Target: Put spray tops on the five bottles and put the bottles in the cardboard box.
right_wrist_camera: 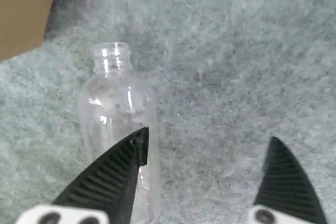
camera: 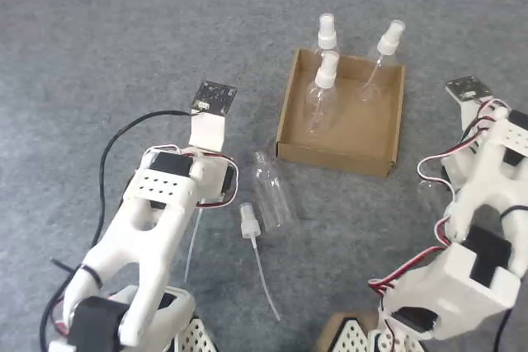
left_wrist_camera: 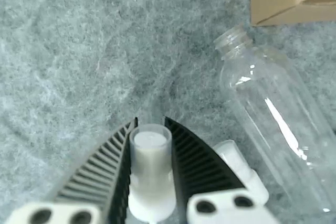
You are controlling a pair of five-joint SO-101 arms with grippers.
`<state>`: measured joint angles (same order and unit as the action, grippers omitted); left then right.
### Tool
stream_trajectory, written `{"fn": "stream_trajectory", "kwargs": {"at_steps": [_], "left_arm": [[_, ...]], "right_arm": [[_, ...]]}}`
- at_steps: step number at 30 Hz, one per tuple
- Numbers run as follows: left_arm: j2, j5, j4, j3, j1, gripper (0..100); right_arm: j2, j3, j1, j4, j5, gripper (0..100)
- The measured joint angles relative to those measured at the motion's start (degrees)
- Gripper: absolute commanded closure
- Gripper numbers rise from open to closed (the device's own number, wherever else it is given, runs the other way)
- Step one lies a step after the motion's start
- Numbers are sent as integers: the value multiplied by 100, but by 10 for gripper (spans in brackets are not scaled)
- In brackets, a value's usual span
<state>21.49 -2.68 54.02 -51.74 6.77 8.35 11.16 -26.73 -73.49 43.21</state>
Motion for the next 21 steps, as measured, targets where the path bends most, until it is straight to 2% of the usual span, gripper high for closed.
{"fn": "stream_trajectory", "kwargs": {"at_steps": [7,14,21], "left_arm": [[0,-9,0,0,0,970],[0,-9,-105,0,0,970],[0,-9,-105,0,0,969]], "right_arm": [[-9,-589,149,-492,-141,676],[-589,-1081,695,-1846,-264,676],[-1319,316,1160,-1275,-281,677]]}}
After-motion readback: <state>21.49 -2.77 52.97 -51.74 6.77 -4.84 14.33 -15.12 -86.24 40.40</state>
